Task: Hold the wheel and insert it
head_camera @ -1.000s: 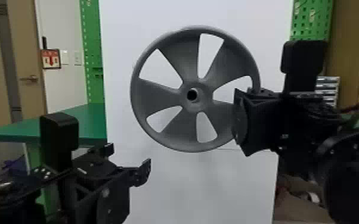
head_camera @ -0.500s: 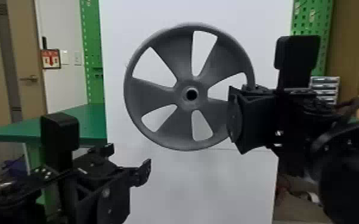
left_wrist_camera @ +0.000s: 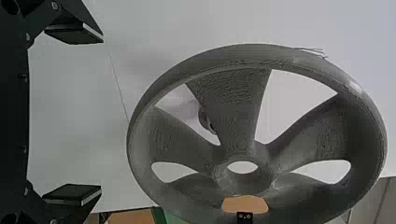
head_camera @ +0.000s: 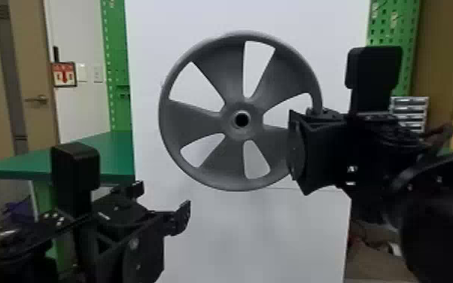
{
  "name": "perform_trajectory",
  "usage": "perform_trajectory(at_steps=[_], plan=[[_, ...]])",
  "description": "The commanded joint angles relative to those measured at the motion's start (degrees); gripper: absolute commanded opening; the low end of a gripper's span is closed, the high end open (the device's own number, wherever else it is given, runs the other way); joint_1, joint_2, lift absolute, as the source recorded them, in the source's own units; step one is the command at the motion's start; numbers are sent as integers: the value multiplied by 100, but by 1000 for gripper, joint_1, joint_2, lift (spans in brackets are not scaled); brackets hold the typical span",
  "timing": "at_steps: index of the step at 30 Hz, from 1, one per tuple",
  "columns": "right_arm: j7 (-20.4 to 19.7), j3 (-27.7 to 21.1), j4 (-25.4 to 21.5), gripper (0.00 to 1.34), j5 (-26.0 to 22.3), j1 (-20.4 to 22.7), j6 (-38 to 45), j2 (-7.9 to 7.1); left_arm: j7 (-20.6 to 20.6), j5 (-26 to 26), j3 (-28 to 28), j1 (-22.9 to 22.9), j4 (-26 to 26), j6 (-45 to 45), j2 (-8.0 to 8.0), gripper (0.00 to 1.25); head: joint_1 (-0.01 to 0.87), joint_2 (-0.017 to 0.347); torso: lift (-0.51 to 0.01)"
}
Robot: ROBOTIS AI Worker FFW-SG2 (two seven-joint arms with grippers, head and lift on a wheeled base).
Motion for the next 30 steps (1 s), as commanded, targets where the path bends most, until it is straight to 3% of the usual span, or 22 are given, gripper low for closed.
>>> perform_trajectory(at_steps=[1, 30], plan=[[0, -4, 1, 189, 6, 0, 0, 5, 0, 0, -1, 0, 0, 0, 0, 1103, 179, 103, -492], [0, -39, 247, 189, 94, -141, -44, 5, 17, 0, -19, 0, 17, -35, 0, 1103, 179, 103, -492]])
